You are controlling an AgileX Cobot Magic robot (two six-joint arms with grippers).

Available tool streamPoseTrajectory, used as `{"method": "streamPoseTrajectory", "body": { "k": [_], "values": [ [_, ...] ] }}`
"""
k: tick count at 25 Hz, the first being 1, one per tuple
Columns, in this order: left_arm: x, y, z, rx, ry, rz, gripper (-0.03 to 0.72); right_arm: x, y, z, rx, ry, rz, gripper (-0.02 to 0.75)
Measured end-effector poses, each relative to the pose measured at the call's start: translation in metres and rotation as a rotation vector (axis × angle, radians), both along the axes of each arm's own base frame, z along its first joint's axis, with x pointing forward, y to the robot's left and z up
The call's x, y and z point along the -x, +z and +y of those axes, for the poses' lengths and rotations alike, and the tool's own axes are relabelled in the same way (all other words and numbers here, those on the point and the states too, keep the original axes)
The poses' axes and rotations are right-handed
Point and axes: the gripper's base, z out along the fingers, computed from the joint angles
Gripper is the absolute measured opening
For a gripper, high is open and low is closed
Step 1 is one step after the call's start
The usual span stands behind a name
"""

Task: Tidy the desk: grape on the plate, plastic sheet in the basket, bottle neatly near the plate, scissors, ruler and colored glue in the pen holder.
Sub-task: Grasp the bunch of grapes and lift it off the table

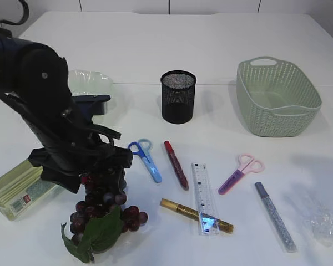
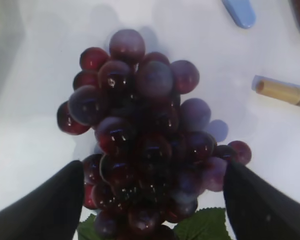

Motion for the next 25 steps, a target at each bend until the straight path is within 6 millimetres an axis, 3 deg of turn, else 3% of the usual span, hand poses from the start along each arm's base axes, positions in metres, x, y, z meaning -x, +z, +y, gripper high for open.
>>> {"method": "streamPoseTrajectory", "body": {
  "k": [9, 13, 16, 21, 25],
  "values": [
    [-0.01, -0.036, -0.006, -0.022, 0.022, 0.026, 0.622, 0.0, 0.0, 0.0, -0.001, 0.0, 0.0, 0.576],
    [-0.012, -0.043, -0.008, -0.03, 0.023, 0.039, 0.586, 0.0, 0.0, 0.0, -0.001, 0.0, 0.0, 0.576],
    [-0.012, -0.045, -0.008, -0.031, 0.027, 0.044, 0.498, 0.0, 0.0, 0.0, -0.001, 0.0, 0.0, 0.576],
    [-0.012, -0.044, -0.008, -0.032, 0.027, 0.047, 0.254, 0.0, 0.0, 0.0, 0.0, 0.001, 0.0, 0.576],
    [-0.011, -0.042, -0.007, -0.052, 0.021, 0.071, 0.182, 0.0, 0.0, 0.0, 0.0, 0.001, 0.001, 0.576]
  ]
}}
